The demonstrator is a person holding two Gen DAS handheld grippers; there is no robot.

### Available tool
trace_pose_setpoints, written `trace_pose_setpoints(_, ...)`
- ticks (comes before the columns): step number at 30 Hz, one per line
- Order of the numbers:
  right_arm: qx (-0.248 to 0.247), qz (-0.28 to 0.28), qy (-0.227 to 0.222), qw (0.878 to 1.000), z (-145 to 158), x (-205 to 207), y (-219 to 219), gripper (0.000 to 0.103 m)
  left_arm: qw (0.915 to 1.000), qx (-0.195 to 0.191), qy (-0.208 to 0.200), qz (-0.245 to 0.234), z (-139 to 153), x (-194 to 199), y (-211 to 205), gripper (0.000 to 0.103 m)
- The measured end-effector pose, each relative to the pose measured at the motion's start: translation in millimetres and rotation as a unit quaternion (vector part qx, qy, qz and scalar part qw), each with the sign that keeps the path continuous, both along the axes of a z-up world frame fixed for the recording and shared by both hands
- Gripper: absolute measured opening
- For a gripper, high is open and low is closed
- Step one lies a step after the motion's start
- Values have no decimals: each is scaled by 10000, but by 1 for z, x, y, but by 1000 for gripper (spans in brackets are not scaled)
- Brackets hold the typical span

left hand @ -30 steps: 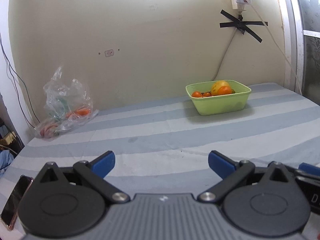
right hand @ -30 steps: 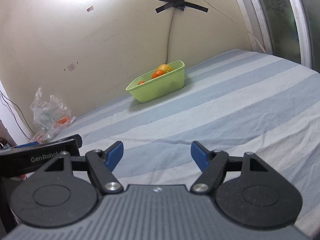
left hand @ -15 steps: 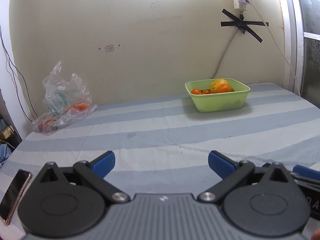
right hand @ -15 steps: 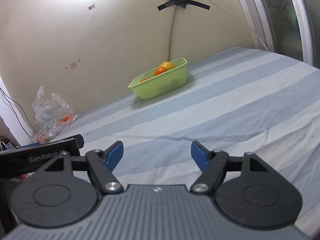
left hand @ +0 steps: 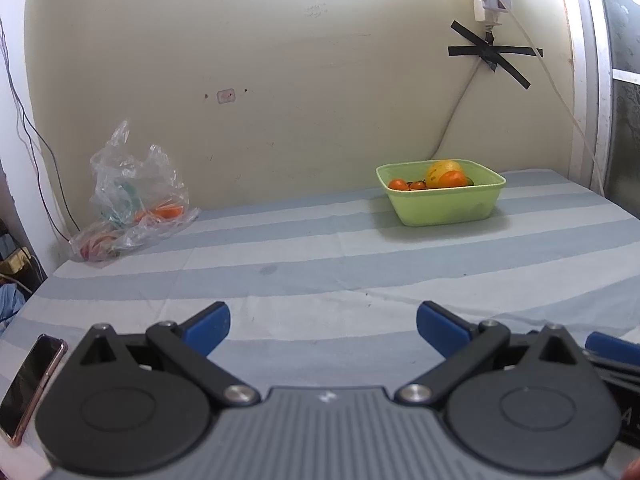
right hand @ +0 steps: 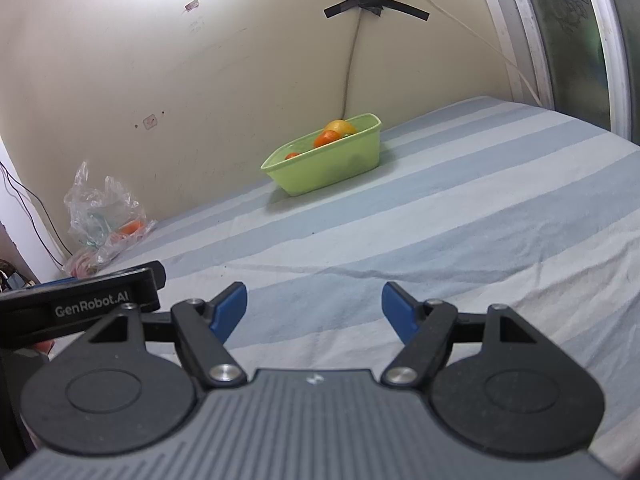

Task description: Organize fruits

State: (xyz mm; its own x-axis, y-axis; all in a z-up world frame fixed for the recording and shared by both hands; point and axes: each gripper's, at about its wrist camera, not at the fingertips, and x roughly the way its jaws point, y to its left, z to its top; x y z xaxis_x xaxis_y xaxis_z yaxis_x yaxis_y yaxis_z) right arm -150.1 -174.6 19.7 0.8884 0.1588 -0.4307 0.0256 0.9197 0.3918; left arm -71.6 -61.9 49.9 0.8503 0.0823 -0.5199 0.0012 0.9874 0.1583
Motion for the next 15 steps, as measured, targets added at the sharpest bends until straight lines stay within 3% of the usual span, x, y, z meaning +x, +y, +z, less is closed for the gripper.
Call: trace_pose_setpoints(15, -74, 64, -28, 9999, 4, -2, 9, 76, 9997, -204, 26, 119, 0, 0, 11, 103)
